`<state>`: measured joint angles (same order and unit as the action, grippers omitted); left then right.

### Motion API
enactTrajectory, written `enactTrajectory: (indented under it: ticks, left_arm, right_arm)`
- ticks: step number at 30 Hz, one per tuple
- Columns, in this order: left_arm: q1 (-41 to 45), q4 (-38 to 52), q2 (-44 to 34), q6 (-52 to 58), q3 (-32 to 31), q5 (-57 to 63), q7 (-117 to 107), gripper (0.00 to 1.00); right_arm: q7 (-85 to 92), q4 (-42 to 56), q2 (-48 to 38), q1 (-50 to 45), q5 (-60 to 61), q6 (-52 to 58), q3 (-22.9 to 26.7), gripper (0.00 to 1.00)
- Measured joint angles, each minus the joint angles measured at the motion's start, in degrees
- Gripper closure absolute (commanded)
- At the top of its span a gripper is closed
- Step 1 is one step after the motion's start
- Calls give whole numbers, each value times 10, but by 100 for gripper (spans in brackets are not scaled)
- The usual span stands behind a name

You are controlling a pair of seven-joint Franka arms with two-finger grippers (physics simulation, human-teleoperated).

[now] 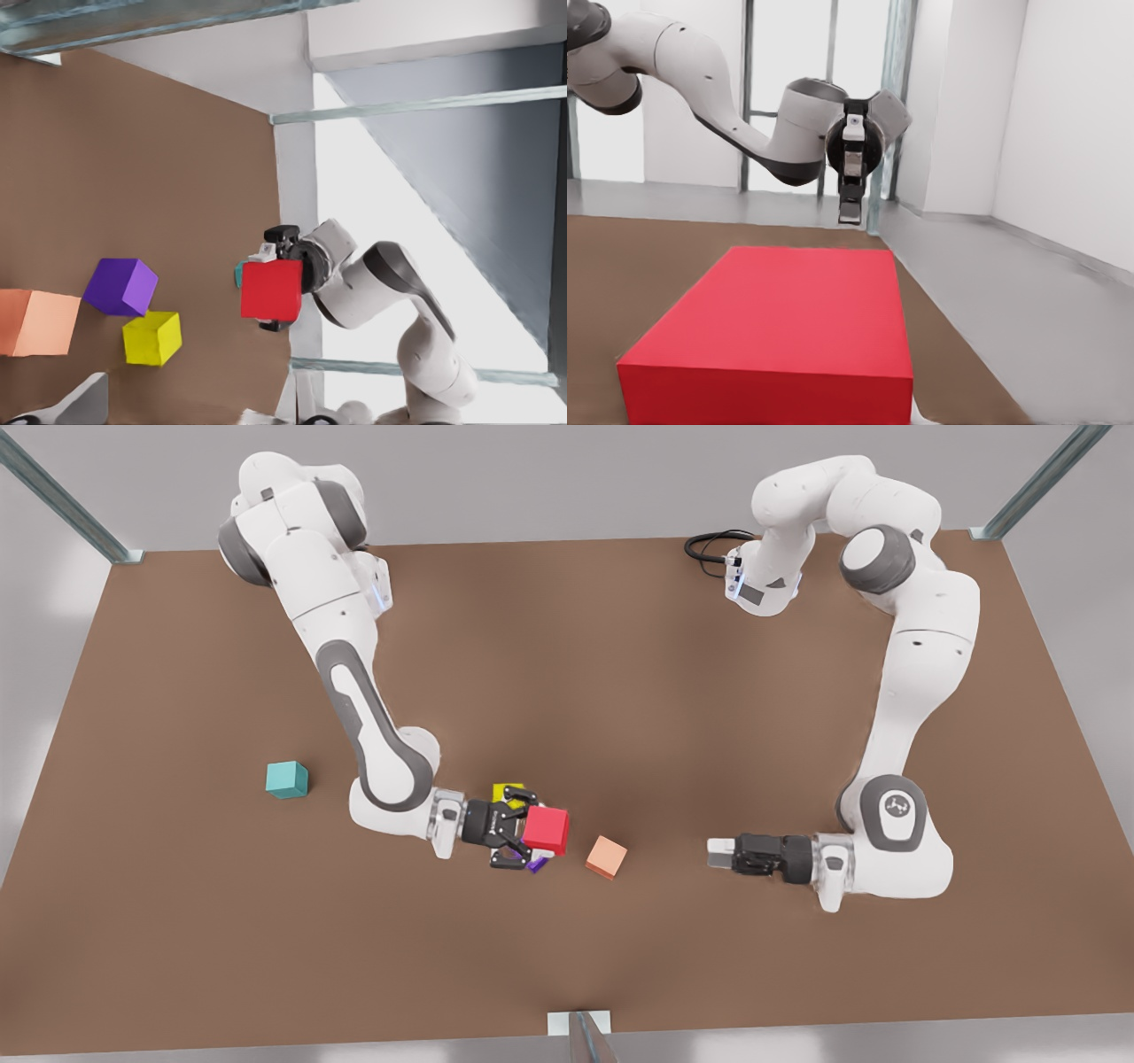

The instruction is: Pick up red wooden cube and pass to hand red wooden cube and place in blue wooden cube

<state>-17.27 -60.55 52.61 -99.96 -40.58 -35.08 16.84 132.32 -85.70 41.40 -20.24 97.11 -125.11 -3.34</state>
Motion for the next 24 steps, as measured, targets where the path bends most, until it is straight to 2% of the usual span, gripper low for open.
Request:
enactTrajectory:
  ticks: [3, 4, 5, 6, 7, 8, 11, 15, 18, 24]
  left_arm:
    - [48, 0, -138, 135, -32, 319, -30, 0]
    - [76, -29, -194, 166, 16, 374, -40, 0]
    - [181, -118, -285, 173, 170, 383, -48, 0]
    - [267, -171, -336, 180, 282, 384, -55, 0]
    - [306, -196, -361, 189, 340, 390, -63, 0]
    - [321, -208, -371, 199, 370, 401, -70, 0]
    - [311, -213, -383, 227, 398, 420, -88, 0]
    - [302, -208, -383, 260, 402, 416, -104, 0]
    - [247, -207, -378, 273, 402, 370, -113, 0]
    - [243, -204, -358, 230, 401, 346, -129, 0]
  right_arm:
    - [0, -7, -1, 101, -171, 47, 3, 57]
    - [-4, -5, -15, 124, -254, 68, 22, 57]
    - [-11, -3, -39, 136, -344, 92, 52, 57]
    - [-22, -2, -65, 142, -435, 112, 78, 58]
    - [-38, 0, -90, 143, -526, 130, 96, 58]
    - [-56, 7, -106, 143, -612, 145, 106, 58]
    - [-121, 18, -125, 143, -823, 177, 122, 57]
    - [-219, -41, -171, 144, -991, 190, 133, 59]
    - [-286, -147, -225, 147, -1046, 158, 134, 59]
    - [-400, -294, -279, 147, -1077, 54, 133, 59]
